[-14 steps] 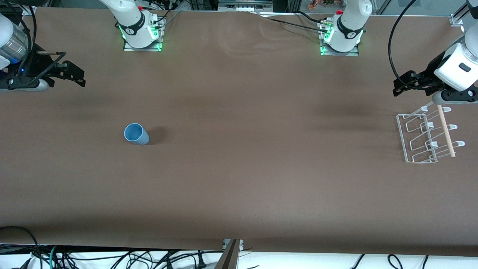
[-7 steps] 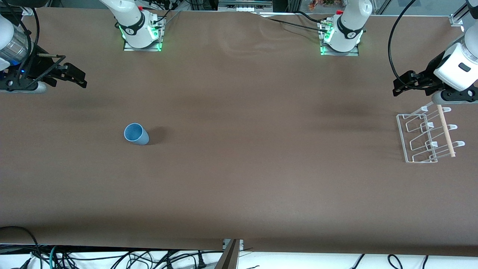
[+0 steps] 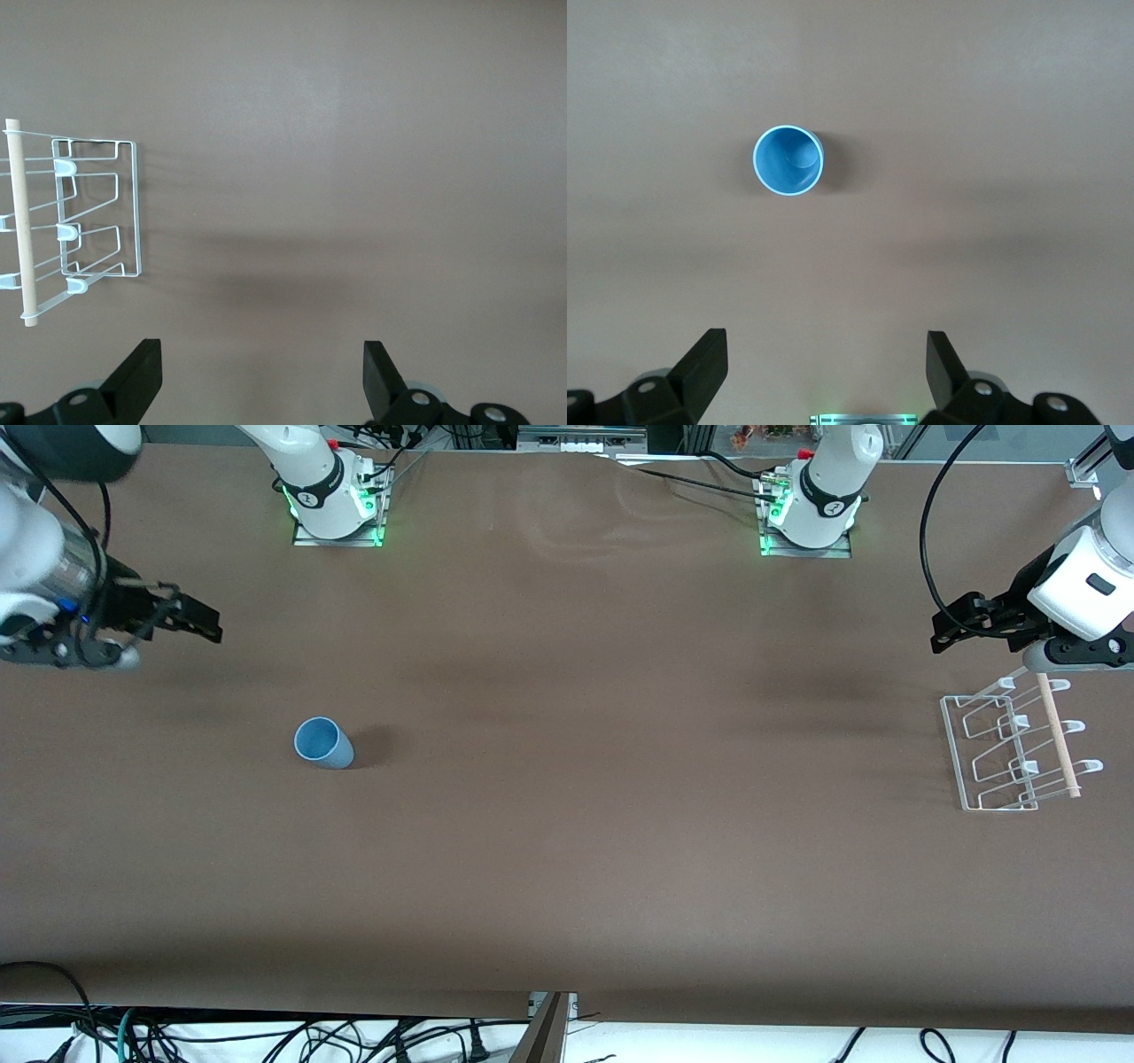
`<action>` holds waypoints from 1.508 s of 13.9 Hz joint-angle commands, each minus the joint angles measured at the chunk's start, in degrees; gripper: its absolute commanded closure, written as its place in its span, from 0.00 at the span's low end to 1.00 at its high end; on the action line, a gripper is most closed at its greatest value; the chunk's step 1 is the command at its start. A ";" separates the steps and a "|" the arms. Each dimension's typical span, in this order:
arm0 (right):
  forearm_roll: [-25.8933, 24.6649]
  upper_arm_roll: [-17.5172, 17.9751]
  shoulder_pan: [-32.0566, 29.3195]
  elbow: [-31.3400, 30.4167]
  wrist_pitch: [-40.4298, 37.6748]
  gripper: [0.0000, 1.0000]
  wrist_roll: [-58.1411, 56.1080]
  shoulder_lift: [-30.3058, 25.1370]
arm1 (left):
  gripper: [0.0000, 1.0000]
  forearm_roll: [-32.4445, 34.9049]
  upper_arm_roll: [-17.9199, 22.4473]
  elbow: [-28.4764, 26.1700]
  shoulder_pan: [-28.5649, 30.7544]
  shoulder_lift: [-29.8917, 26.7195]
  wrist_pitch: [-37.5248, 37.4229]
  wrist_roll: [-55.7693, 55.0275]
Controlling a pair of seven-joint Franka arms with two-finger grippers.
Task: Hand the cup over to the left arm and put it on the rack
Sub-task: 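Lower the right gripper around the blue cup and close it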
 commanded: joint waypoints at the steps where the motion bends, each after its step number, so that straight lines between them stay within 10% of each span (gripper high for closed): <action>1: 0.31 0.03 -0.77 1.34 3.05 0.01 -2.11 6.14 | 0.00 0.80 -0.10 1.07 -0.28 0.25 -0.35 -0.40; 13: 0.22 0.73 -1.56 -15.44 34.77 0.01 -5.63 13.45 | 0.00 0.71 -0.10 1.07 -0.28 0.16 -0.52 -0.40; 21: 0.48 1.96 -1.47 -17.03 41.63 0.02 -4.50 17.40 | 0.00 0.63 -0.10 1.07 -0.37 0.16 -0.52 -0.40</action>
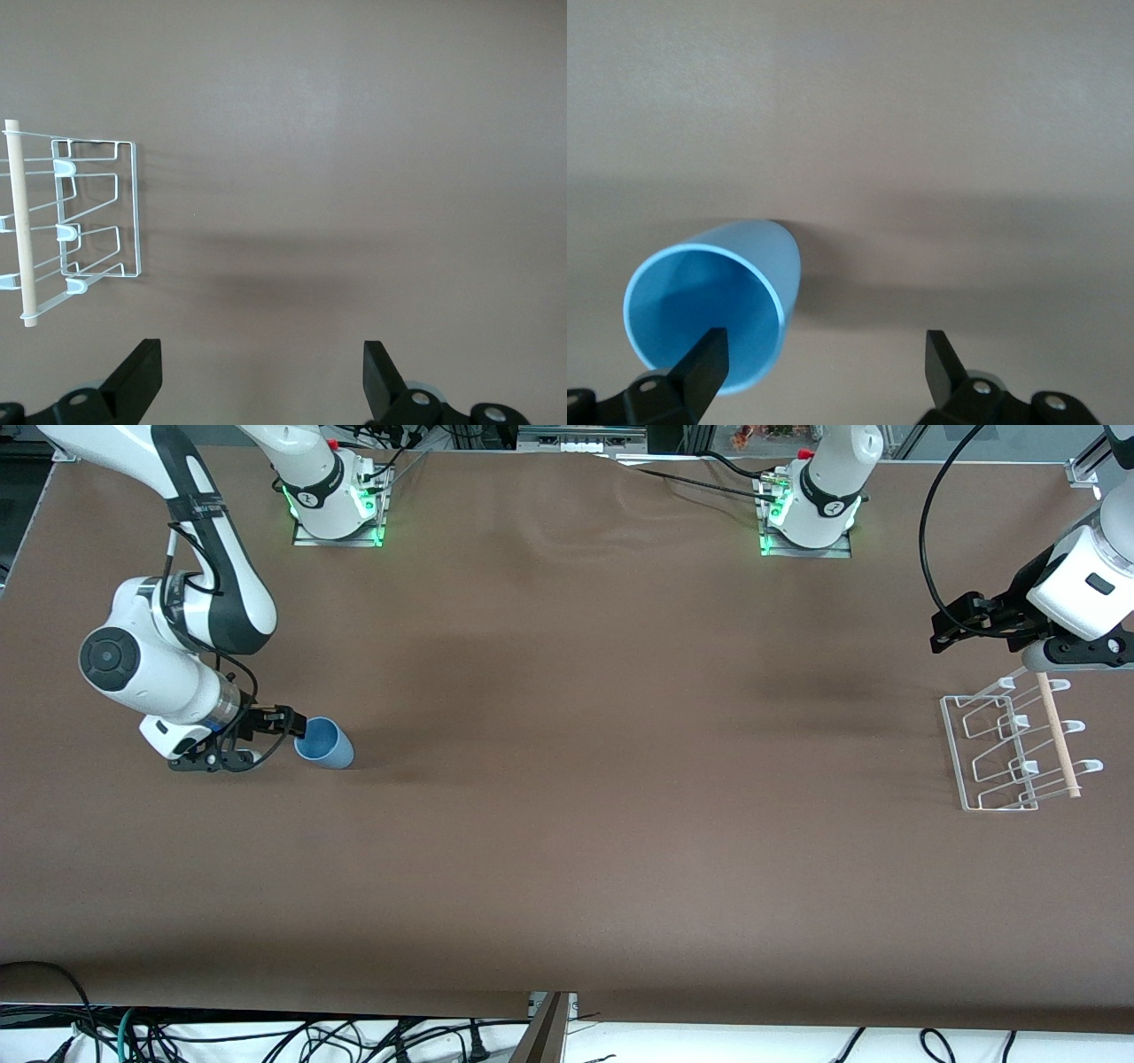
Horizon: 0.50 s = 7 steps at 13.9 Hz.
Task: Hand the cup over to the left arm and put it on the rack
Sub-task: 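Lower the right gripper around the blue cup and close it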
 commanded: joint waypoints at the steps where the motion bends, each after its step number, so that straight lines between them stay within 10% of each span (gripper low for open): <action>1: 0.49 0.88 -0.43 -1.38 4.65 0.02 0.96 1.81 | 0.00 0.63 -0.05 1.04 -0.33 0.16 -0.52 -0.40; 4: 0.58 0.88 -0.34 -1.38 5.54 0.22 0.96 3.83 | 0.00 0.28 -0.05 1.04 -0.33 0.24 -0.52 -0.49; 7: 0.84 2.28 -0.43 -1.73 5.19 0.97 2.71 4.63 | 0.00 -0.08 -0.22 1.04 -0.33 0.25 -0.52 -0.58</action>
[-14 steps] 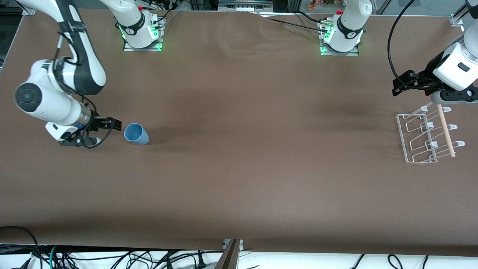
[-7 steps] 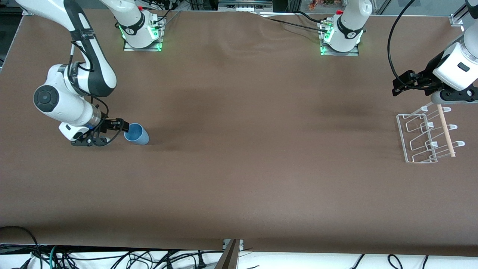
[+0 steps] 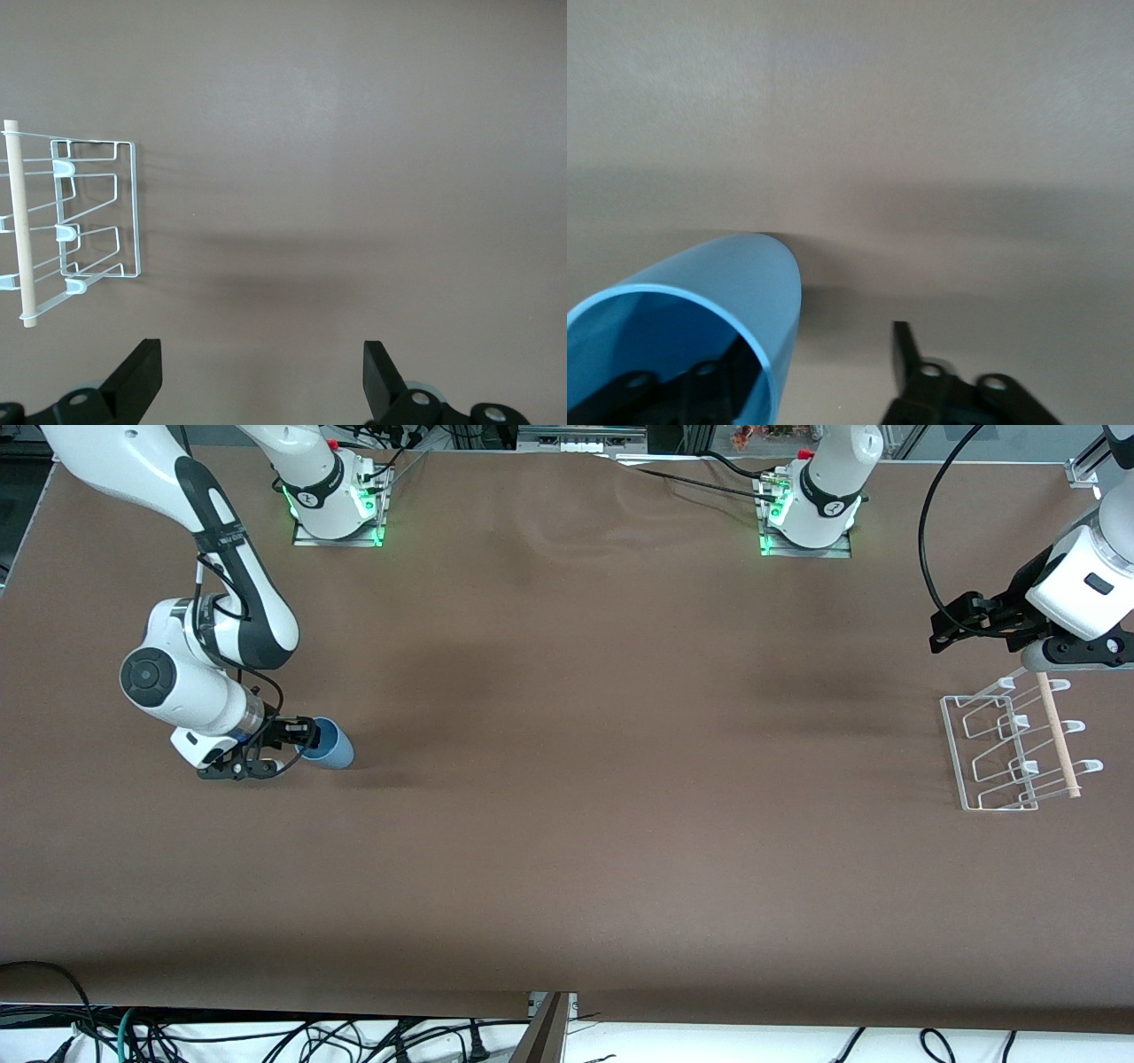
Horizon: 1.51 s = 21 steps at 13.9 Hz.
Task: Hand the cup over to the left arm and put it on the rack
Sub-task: 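Lower the right gripper around the blue cup and close it, then lift the cup with the right gripper while the left gripper approaches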
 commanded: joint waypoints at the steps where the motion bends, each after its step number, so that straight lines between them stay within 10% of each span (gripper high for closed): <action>1: 0.89 1.80 -0.36 -1.04 0.74 1.00 2.78 -0.55 | 0.00 -0.07 -0.10 1.04 -0.27 0.24 -0.52 -0.58; 8: 2.55 5.84 -0.53 4.21 -9.24 1.00 8.59 -1.08 | 0.00 -0.07 -0.10 1.04 -0.27 0.24 -0.43 -0.49; 13: 19.31 5.94 2.54 21.26 -33.95 1.00 16.31 0.24 | 0.00 -0.24 -0.10 1.13 -0.36 2.00 -0.52 0.22; 21: 48.50 8.05 12.63 31.02 -35.04 1.00 37.92 0.24 | 0.00 -9.61 -0.63 2.71 -2.56 3.41 -1.58 23.38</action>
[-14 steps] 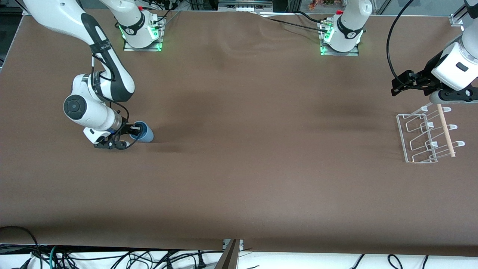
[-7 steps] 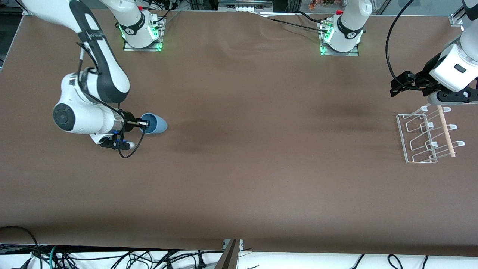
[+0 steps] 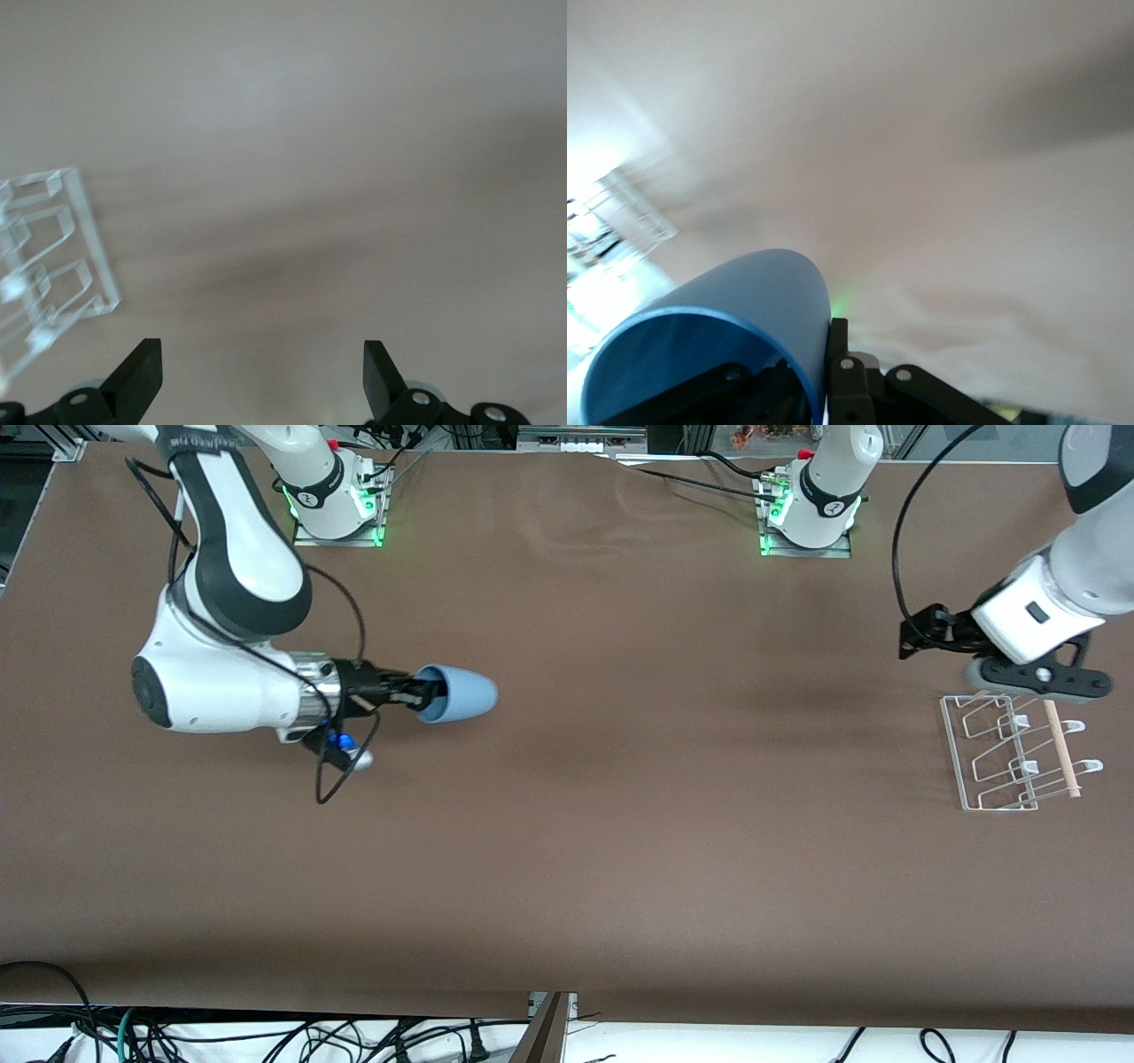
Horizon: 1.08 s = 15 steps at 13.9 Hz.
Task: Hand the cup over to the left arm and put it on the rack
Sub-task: 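Lift the cup with the right gripper while the left gripper approaches, then grasp the cup's base with the left gripper beside the right gripper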
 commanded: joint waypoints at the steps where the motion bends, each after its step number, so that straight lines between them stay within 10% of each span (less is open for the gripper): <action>1: 9.30 0.27 4.92 4.14 1.22 1.00 8.14 0.81 | 0.00 -8.82 0.26 2.22 -0.48 0.26 -1.32 11.21; 8: 19.27 0.36 15.83 5.90 13.87 1.00 15.45 1.25 | 0.00 -30.28 -0.17 1.96 -1.18 2.11 -1.15 37.66; 15: 24.64 0.27 23.83 12.58 24.60 1.00 20.37 6.61 | 0.00 -34.17 -4.21 1.26 -2.50 1.68 1.75 52.63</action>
